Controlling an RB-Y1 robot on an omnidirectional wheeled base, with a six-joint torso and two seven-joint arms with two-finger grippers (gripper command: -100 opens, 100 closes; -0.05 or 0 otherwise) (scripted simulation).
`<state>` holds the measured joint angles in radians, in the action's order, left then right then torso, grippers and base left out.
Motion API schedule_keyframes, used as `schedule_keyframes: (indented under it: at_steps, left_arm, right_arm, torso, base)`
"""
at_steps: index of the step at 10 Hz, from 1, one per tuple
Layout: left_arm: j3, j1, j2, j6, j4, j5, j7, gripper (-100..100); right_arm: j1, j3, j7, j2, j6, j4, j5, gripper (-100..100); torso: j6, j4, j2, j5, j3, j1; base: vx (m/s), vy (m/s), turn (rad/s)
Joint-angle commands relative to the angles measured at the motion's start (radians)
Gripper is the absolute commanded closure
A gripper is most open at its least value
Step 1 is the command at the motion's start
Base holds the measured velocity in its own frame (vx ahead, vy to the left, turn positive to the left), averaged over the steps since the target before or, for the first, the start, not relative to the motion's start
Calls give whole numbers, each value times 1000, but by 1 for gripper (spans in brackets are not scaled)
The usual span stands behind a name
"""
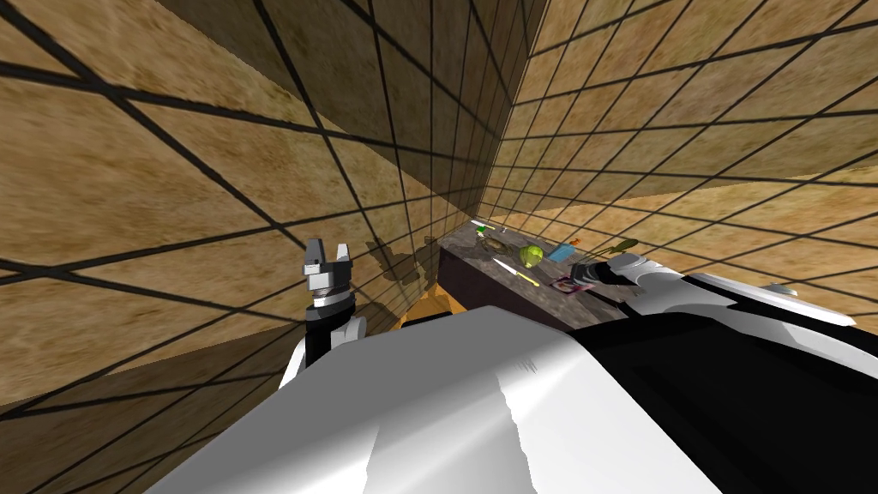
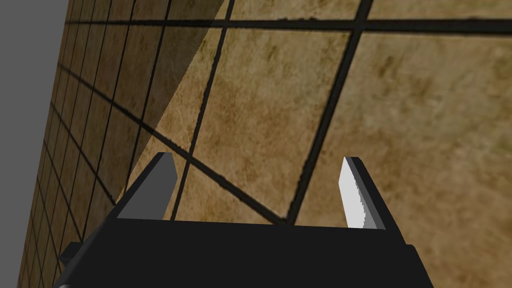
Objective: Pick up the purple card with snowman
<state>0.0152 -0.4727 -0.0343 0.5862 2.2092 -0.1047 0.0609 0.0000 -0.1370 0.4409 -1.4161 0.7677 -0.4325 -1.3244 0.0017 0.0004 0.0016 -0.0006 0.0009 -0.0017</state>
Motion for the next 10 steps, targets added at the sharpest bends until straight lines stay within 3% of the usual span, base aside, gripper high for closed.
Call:
schedule_keyframes:
  at_steps: [1, 2, 3, 7, 8, 9, 10]
  left_arm:
    - [0, 0, 0, 0, 0, 0, 0, 0]
    - [0, 0, 0, 0, 0, 0, 0, 0]
    - [0, 0, 0, 0, 0, 0, 0, 0]
    - [0, 0, 0, 0, 0, 0, 0, 0]
    - [0, 0, 0, 0, 0, 0, 0, 0]
    - [0, 0, 0, 0, 0, 0, 0, 0]
    - [0, 0, 0, 0, 0, 0, 0, 0]
  right_arm:
    - [15, -39, -7, -6, -16, -16, 48, -100]
    - [9, -23, -5, -3, -9, -10, 27, -100]
    - [9, -26, -6, -3, -11, -11, 31, 100]
    - [10, -26, -5, -3, -10, -11, 30, 100]
    - [10, -26, -5, -3, -10, -11, 30, 0]
    - [0, 24, -4, 2, 7, -1, -20, 100]
    - [0, 27, -4, 2, 7, -1, -24, 100]
  torso:
    - [0, 0, 0, 0, 0, 0]
    - [0, 0, 0, 0, 0, 0]
    - [0, 0, 0, 0, 0, 0]
    - [0, 1, 2, 0, 1, 1]
    - [0, 1, 2, 1, 1, 1]
    - [0, 1, 2, 1, 1, 1]
    - [0, 1, 3, 1, 2, 2]
  base:
    - [18, -12, -6]
    - [8, -5, -1]
    - [0, 0, 0]
    - [0, 0, 0]
    - [0, 0, 0]
    - [-18, 9, 11]
    - [-20, 15, 13]
